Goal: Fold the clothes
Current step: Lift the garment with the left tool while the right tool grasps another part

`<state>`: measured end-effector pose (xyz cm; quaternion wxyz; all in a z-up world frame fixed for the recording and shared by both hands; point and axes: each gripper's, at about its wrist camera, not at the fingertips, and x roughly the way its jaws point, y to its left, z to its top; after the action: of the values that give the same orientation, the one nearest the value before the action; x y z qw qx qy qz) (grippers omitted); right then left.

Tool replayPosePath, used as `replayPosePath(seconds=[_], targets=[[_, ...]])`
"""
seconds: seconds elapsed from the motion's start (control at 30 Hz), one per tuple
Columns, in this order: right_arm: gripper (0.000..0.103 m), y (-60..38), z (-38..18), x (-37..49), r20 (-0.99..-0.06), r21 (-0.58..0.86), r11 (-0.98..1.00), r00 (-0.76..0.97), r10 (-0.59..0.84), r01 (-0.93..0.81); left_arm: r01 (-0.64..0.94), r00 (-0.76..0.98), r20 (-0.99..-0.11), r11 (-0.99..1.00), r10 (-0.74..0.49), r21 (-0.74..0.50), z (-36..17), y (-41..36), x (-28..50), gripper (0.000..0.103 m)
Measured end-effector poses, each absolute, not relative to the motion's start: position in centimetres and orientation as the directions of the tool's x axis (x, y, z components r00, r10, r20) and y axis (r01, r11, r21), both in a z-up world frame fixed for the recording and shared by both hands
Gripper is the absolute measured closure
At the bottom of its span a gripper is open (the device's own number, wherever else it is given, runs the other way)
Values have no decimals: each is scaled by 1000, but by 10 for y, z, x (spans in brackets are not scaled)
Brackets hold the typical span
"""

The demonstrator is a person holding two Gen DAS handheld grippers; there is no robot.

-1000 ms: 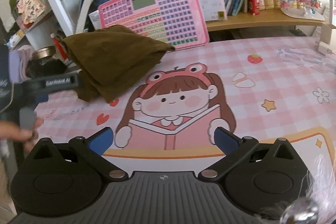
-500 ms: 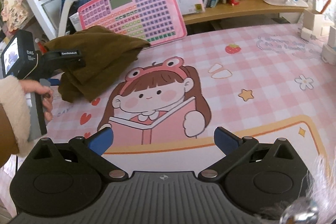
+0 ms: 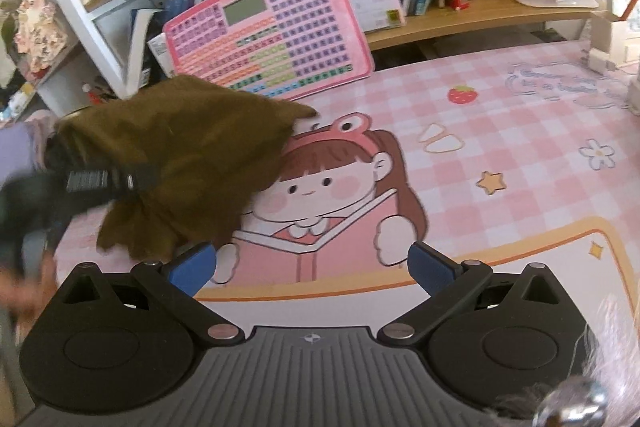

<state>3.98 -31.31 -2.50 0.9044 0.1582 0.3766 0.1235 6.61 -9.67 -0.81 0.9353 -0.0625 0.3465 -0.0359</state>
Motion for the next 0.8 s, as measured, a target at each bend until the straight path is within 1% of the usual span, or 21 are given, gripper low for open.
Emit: replayPosePath(seconds=[0.07,0.13,0.17,0.23,0.3,0.33,0.37,0.4,0.47,0.53,0.63,0.67,0.73,0.77,0.8], targets=[[0,-311,-24,39,-636,391,912,680,365,-124,59,741,-656,988,-141,-145,-14,-107,41,93],[0,-309,-23,37,-632,398,906,672,386,-146,64,732,-660,981,-171,-183,-19,-109,22,92],[0,-308,-23,36,-633,400,903,666,395,-155,58,730,-658,976,-185,-210,-20,-109,13,88],[0,-308,-25,34,-635,426,889,645,425,-167,41,730,-650,963,-210,-265,-20,-104,1,86],[0,-312,-32,34,-651,473,870,610,453,-142,26,740,-638,957,-213,-289,-16,-99,-8,75],[0,-314,-36,34,-659,493,861,592,463,-124,20,748,-631,958,-205,-288,-13,-98,-12,62],[0,-316,-39,34,-666,515,851,578,472,-102,14,761,-621,962,-188,-274,-10,-96,-18,52],[0,-319,-42,34,-672,536,841,564,481,-78,10,773,-611,966,-170,-257,-5,-96,-23,50],[0,-325,-45,34,-669,582,812,544,506,-39,-1,794,-594,975,-134,-222,3,-94,-28,39],[0,-330,-47,34,-650,636,772,532,542,-9,-17,812,-576,982,-97,-189,11,-92,-31,33],[0,-335,-51,32,-627,698,715,515,585,38,-45,837,-546,991,-31,-126,21,-90,-28,31],[0,-338,-52,31,-620,716,695,511,596,58,-49,845,-535,994,-13,-102,23,-90,-24,27],[0,-341,-52,29,-608,736,672,517,603,81,-14,855,-518,997,-24,-70,26,-94,-12,24],[0,-342,-51,29,-604,740,667,523,601,88,7,857,-514,998,-34,-55,27,-97,-5,30],[0,-343,-50,28,-605,737,669,531,593,92,38,856,-514,998,-57,-46,28,-103,0,43]])
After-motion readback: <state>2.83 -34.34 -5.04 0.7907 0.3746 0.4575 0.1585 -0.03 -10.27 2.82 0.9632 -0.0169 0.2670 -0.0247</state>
